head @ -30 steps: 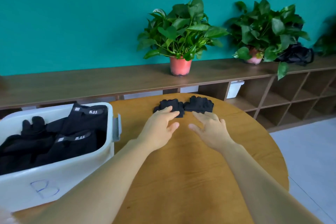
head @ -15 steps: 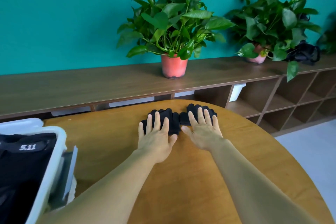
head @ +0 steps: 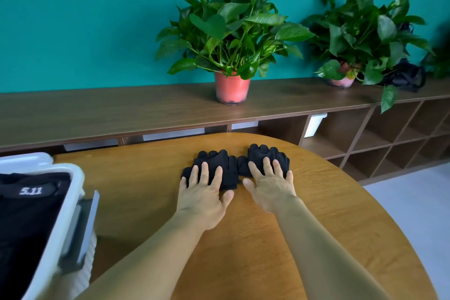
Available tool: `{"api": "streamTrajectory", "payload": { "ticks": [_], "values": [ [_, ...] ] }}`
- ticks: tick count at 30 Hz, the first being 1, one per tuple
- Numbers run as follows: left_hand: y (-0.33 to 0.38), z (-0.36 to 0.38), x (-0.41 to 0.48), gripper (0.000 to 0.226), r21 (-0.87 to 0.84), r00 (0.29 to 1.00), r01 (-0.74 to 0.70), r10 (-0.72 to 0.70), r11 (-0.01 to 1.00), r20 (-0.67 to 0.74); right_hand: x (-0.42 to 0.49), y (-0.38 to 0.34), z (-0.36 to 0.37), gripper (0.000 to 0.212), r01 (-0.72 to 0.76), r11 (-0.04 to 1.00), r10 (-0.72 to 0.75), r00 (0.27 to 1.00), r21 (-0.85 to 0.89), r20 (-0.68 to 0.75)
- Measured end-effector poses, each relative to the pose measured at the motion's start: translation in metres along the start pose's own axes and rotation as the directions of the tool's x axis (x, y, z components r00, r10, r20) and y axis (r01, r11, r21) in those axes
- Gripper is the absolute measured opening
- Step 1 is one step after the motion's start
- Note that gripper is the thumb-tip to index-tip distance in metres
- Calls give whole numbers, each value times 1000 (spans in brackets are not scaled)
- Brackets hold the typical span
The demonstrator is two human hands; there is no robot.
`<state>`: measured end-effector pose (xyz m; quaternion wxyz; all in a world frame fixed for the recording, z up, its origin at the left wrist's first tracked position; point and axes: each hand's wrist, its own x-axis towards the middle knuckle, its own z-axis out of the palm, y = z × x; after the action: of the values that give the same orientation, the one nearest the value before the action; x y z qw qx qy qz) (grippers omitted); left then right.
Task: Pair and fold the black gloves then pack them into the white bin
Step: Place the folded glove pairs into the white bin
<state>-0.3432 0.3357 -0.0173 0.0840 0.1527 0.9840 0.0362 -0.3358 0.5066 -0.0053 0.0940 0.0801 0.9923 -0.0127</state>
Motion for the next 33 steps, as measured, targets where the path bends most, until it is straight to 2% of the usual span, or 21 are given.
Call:
{"api": "streamTrajectory", "payload": {
  "ticks": [13,33],
  "values": [
    [1,17,-130,64,-30,999,5,-4,1000,50,-126,-15,22,57,-5,1000,3,998,23,69],
    [-42,42,-302,63,6,999,-33,33,999,-16,-273,-62,57,57,37,999,-37,999,34,16]
  ]
}}
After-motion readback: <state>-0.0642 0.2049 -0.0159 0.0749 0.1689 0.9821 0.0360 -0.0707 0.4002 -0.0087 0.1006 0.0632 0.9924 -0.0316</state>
